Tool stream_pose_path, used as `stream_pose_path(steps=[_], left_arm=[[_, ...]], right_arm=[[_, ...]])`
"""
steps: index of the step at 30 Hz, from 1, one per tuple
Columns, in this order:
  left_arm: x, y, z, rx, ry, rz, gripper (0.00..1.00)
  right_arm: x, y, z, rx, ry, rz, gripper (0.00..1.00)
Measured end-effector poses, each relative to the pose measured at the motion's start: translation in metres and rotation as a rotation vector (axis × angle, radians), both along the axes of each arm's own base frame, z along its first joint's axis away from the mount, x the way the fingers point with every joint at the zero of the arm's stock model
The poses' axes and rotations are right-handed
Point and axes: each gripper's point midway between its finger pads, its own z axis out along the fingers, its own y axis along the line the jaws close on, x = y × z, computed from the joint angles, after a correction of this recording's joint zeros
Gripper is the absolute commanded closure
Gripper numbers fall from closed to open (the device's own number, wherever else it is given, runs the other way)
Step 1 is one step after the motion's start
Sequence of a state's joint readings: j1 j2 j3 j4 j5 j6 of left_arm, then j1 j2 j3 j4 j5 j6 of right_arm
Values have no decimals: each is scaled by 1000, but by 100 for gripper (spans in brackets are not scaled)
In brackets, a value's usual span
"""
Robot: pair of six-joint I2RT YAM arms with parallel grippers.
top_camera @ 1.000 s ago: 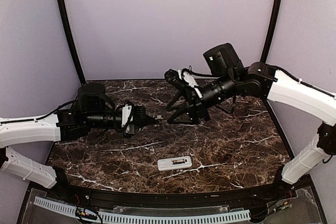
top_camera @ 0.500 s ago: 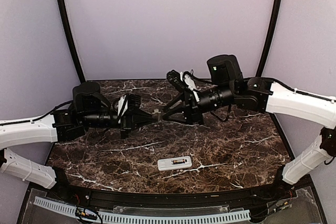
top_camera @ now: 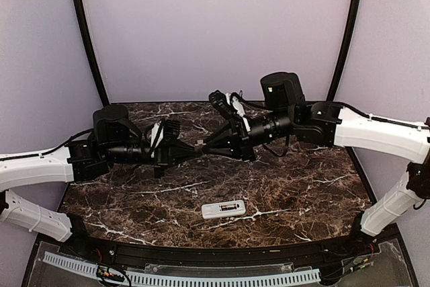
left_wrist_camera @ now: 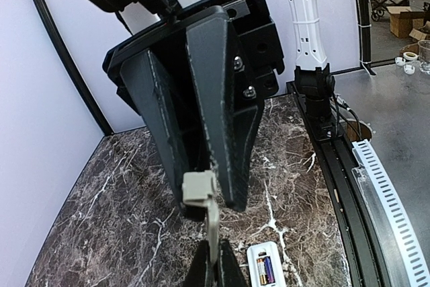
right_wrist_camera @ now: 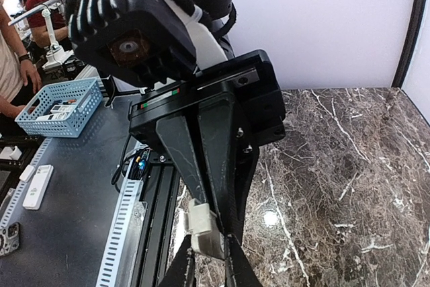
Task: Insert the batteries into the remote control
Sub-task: Pass from the left arm to the right
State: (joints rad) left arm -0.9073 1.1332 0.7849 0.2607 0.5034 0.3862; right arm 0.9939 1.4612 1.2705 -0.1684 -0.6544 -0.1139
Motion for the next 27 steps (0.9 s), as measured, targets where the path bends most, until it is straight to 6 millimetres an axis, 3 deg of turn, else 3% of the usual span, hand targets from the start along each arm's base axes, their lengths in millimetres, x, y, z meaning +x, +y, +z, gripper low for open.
stream_pose_path(steps=[11,19,21,22,24,27], left_arm=[[-4,-1,0,8,36,-20,100],[-6,0,-4,20,62,-28,100],[-6,0,-5,23,65,-28,87],[-6,0,-5,23,66,-27,68],[-6,0,-4,20,54,-25,47],[-3,-1,-1,12,38,-13,30]], right_arm=[[-1,2,-3,0,-7,13,100],[-3,4,-7,-5,-7,36,100],[-4,4,-7,-6,-6,38,100],[-4,4,-7,-5,-5,38,100],[-3,4,-6,-5,4,29,100],[-3,6,-6,-8,28,13,100]])
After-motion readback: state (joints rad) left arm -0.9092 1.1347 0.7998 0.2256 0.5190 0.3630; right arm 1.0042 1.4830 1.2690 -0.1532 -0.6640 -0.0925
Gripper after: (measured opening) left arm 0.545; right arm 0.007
